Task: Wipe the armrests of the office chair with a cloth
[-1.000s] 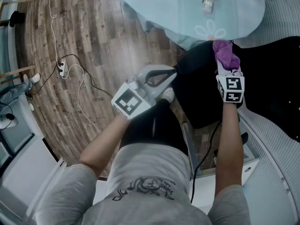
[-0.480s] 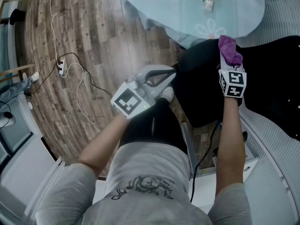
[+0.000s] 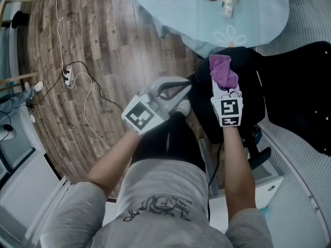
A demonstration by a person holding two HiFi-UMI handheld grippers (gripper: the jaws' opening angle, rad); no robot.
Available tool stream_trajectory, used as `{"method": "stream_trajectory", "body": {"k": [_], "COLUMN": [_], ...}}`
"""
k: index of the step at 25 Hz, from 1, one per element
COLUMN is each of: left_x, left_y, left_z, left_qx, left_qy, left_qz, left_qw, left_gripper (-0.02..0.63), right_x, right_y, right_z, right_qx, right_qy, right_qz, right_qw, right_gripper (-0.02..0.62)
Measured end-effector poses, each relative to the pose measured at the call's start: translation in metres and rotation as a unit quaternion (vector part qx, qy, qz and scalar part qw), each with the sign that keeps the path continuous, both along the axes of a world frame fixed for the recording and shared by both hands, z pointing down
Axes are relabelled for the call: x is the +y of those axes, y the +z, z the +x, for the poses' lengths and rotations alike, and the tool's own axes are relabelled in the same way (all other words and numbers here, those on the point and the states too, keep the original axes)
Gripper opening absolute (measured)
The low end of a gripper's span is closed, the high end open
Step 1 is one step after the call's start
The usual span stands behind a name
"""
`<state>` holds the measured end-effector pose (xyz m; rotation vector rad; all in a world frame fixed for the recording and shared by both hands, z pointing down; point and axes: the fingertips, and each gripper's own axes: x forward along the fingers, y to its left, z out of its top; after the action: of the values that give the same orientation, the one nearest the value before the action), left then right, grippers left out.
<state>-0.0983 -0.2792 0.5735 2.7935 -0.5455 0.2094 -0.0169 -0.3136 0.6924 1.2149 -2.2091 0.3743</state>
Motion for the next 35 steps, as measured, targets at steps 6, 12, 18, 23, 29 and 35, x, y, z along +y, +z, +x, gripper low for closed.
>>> {"method": "stream_trajectory", "body": {"k": [6, 12, 18, 23, 29, 35], "left_x": [0.001, -0.002, -0.002, -0.003, 0.0, 0.002], "left_y": [0.003, 0.003, 0.008, 0.01, 0.009, 0.01], "left_z": [0.002, 0.003, 0.001, 0.0, -0.001, -0.004], "left_qx": [-0.007, -0.003, -0.007, -0.009, -0.005, -0.01], "left_qy": [0.005, 0.0, -0.001, -0.001, -0.003, 0.001], "left_qz": [0.002, -0.004, -0.007, -0.006, -0.014, -0.005], "left_qw": [1.0, 1.0, 0.9999, 0.9999, 0.9999, 0.9999], "left_gripper": [0.0, 0.0, 0.0, 0.0, 0.0, 0.0], "right_x": [0.024, 0.03, 0.025, 0.014, -0.008, -0.038], "right_y": [-0.003, -0.005, -0.003, 0.0, 0.004, 0.007], "right_z": [-0.039, -0.046, -0.037, -0.018, 0.028, 0.08], "right_qx": [-0.011, -0.026, -0.03, -0.029, -0.021, -0.009], "right_qy": [-0.052, -0.09, -0.098, -0.087, -0.062, -0.036], "right_qz": [0.003, 0.016, 0.018, 0.022, 0.013, 0.018], "right_qw": [0.999, 0.995, 0.995, 0.996, 0.998, 0.999], "right_gripper": [0.026, 0.026, 0.028, 0.028, 0.028, 0.028]}}
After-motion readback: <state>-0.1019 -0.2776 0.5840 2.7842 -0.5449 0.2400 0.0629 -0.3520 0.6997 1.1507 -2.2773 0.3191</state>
